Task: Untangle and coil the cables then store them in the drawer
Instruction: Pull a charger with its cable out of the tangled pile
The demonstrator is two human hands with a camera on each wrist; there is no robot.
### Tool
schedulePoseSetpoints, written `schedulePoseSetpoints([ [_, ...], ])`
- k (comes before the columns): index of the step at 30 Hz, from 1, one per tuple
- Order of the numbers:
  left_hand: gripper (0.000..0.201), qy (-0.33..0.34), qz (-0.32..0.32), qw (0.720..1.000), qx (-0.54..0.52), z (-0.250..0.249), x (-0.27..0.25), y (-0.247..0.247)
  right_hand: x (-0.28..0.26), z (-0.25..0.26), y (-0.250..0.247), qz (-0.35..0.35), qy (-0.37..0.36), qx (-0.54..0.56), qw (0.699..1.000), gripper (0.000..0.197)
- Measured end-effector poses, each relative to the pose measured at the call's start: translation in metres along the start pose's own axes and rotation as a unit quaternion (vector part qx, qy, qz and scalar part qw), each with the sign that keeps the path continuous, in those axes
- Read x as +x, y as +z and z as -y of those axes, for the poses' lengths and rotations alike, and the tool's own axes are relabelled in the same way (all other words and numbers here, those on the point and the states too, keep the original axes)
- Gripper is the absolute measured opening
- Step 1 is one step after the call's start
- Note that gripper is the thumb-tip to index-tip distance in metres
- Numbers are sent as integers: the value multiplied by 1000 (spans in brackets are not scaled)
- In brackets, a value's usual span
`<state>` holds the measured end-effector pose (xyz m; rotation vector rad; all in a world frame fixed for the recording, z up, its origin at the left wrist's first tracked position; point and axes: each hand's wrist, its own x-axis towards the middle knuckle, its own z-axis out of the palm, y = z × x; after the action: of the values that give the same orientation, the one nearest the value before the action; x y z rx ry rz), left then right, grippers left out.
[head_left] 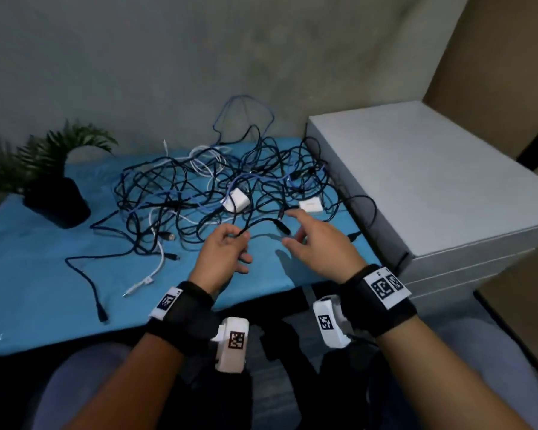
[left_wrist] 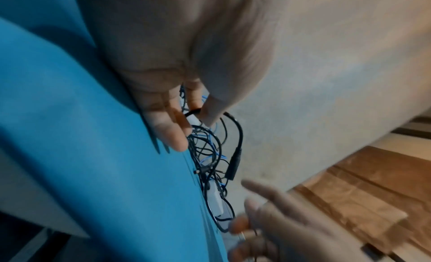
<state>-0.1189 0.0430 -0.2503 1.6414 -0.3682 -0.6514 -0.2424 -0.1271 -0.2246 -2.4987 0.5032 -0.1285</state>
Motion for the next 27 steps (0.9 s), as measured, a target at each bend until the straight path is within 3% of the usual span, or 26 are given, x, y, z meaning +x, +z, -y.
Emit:
schedulePoseSetpoints([
  [3,16,-25,-41,997,-60,-4,-9,-2,-6,-28,-10,-26,61,-10,998,56],
  [7,18,-30,-27,999,-25,-14,-20,-2,-10,-49,-23,-34,104,-6,994,48],
  [9,19,-26,-8,1000,9,-21,-29,-1,-12,-45,-29,-24,94,9,995,47],
  [15,16,59,45,978,194,-38,-42,4,-27,8,-29,3,-51,137,989,54],
  [17,13,76,96,963,240,-34,-41,3,-28,18,-20,2,-75,135,988,47],
  [20,30,86,139,938,306,-27,-42,-1,-29,17,-1,-7,-66,120,991,31],
  [24,32,110,79,940,312,-25,-38,-13,-22,22,3,30,-60,36,997,29],
  [27,22,117,49,949,288,-26,-26,-14,-8,12,-15,6,-51,33,998,31],
])
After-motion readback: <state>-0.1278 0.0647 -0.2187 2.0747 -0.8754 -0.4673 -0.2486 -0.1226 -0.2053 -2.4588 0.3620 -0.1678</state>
